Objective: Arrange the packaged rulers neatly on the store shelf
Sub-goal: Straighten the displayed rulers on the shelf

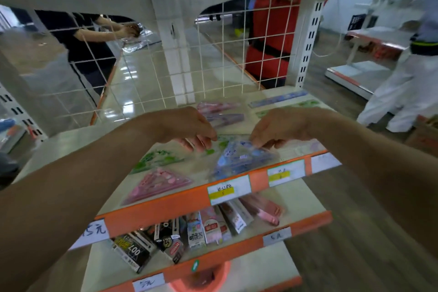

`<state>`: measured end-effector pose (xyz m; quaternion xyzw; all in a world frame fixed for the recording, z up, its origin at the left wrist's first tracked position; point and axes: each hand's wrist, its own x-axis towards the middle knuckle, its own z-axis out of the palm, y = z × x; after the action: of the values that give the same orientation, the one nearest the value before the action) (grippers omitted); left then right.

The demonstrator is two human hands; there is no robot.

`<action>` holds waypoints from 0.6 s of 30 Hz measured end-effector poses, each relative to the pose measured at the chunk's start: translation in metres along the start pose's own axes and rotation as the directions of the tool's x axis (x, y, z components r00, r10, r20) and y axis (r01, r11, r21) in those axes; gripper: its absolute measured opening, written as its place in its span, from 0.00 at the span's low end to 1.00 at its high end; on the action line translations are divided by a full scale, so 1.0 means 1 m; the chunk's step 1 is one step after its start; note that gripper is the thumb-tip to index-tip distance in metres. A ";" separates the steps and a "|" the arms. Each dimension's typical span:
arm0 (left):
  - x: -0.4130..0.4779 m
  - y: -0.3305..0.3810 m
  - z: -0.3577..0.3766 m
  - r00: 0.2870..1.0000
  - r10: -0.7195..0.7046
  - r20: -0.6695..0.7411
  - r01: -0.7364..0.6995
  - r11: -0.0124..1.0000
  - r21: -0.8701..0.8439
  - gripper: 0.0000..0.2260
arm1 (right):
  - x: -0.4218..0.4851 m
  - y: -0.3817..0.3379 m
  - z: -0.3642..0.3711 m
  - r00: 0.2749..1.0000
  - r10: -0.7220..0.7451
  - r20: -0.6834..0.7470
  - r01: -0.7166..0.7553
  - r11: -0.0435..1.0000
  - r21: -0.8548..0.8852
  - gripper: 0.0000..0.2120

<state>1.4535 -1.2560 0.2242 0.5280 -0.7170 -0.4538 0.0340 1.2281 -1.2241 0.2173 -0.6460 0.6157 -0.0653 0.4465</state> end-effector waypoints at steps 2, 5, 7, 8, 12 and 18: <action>0.000 0.004 0.003 1.000 -0.005 -0.011 0.005 1.000 0.011 0.08 | -0.001 0.001 0.003 1.000 0.005 0.011 -0.005 1.000 0.012 0.04; -0.002 0.007 0.006 1.000 -0.013 -0.018 0.013 1.000 0.026 0.08 | 0.001 -0.002 0.007 1.000 0.004 0.029 -0.004 1.000 0.001 0.02; -0.002 0.006 0.008 0.999 -0.020 -0.025 0.021 0.999 0.035 0.09 | 0.002 -0.006 0.010 1.000 -0.001 0.017 0.002 1.000 -0.018 0.02; -0.001 0.005 0.008 0.999 -0.023 -0.029 0.024 0.999 0.033 0.10 | 0.003 -0.008 0.011 1.000 -0.003 0.004 0.003 1.000 -0.031 0.02; -0.001 0.001 0.010 0.998 -0.044 -0.037 0.045 0.998 0.032 0.10 | 0.008 -0.013 0.013 1.000 0.003 -0.020 -0.005 0.997 -0.082 0.03; 0.000 0.001 0.012 0.996 -0.067 -0.053 0.070 0.996 0.049 0.08 | 0.012 -0.012 0.013 1.000 -0.011 -0.004 0.011 0.993 -0.114 0.10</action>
<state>1.4462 -1.2486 0.2175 0.5645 -0.7087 -0.4226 0.0231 1.2485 -1.2299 0.2119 -0.6737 0.6159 -0.0341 0.4070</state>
